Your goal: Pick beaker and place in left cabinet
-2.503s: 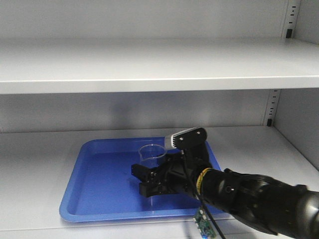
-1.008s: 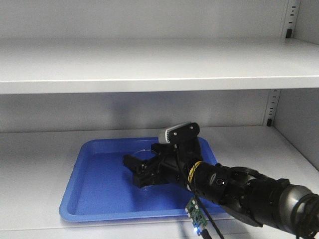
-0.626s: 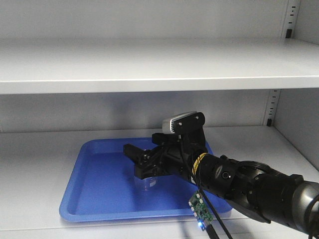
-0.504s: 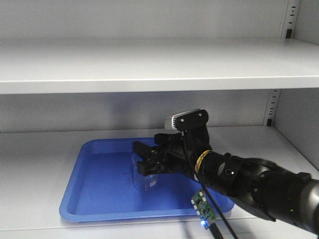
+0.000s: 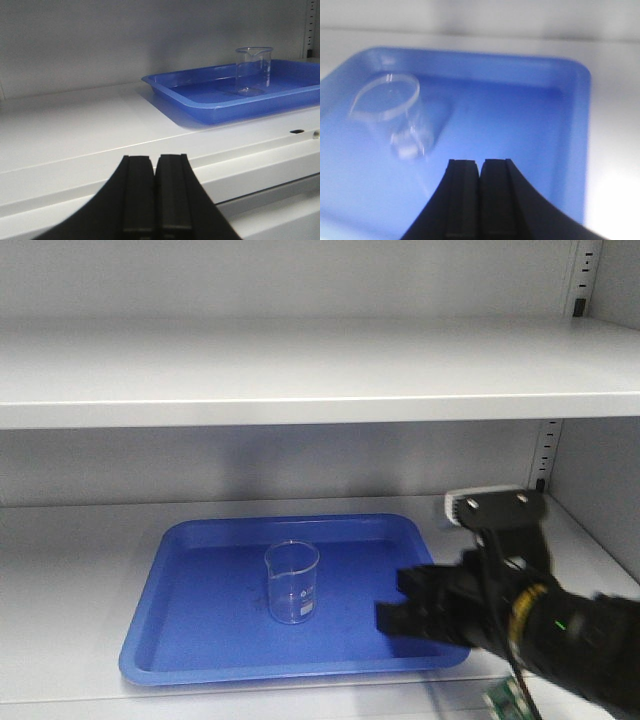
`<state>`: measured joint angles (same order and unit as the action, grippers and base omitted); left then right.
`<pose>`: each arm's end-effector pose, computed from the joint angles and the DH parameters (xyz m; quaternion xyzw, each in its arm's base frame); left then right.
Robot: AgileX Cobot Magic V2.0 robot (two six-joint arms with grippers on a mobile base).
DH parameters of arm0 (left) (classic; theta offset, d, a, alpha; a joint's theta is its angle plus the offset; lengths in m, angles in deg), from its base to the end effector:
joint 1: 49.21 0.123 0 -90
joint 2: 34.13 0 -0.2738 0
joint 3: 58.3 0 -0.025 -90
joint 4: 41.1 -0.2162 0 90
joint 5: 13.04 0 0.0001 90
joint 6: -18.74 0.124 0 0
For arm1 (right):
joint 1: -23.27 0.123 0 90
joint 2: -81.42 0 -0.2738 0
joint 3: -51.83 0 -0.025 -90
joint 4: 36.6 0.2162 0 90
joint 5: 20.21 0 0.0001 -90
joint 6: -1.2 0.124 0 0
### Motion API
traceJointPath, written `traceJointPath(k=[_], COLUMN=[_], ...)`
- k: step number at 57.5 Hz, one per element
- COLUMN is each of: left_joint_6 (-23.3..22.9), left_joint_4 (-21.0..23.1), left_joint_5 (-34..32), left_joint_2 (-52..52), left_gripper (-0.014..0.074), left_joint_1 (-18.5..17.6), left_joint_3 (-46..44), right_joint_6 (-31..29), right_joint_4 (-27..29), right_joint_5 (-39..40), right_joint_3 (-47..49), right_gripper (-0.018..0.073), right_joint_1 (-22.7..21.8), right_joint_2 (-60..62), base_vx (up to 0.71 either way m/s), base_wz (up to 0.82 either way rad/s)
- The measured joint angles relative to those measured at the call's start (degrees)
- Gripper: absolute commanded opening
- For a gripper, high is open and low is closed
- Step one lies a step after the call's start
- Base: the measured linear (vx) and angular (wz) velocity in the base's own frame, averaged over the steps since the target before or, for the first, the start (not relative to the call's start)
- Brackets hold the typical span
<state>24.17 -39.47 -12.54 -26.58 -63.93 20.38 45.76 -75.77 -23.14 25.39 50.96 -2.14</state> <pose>0.0643 -0.0169 0.2051 0.1106 0.6777 -0.0693 0.7237 0.2637 0.1338 0.2976 -0.1515 0.8164 0.1459 0.5379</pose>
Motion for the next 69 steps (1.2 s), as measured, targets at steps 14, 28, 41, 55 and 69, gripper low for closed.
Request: traceJointPath(k=[14, 28, 41, 55, 69], left_joint_6=[0.0, 0.0, 0.0, 0.0, 0.0], left_joint_4=[0.0, 0.0, 0.0, 0.0, 0.0], left_joint_5=[0.0, 0.0, 0.0, 0.0, 0.0], left_joint_2=[0.0, 0.0, 0.0, 0.0, 0.0], left_gripper=[0.0001, 0.0001, 0.0001, 0.0001, 0.0001], left_joint_1=[0.0, 0.0, 0.0, 0.0, 0.0], left_joint_3=[0.0, 0.0, 0.0, 0.0, 0.0], right_joint_6=[0.1, 0.1, 0.1, -2.2, -45.1], right_joint_4=[1.0, 1.1, 1.3, 3.2, 37.1], right_joint_5=[-3.0, -4.6, -4.9, -5.5, -7.8], right_joint_3=[-13.4, -22.5, -26.3, -26.4, -26.6], right_gripper=[-0.0009, -0.0009, -0.0009, -0.0009, -0.0009], right_joint_1=[0.0, 0.0, 0.0, 0.0, -0.4], right_joint_2=[18.1, 36.4, 46.7, 48.7, 45.7], base_vx=[0.00, 0.00, 0.00, 0.00, 0.00], base_wz=[0.00, 0.00, 0.00, 0.00, 0.00])
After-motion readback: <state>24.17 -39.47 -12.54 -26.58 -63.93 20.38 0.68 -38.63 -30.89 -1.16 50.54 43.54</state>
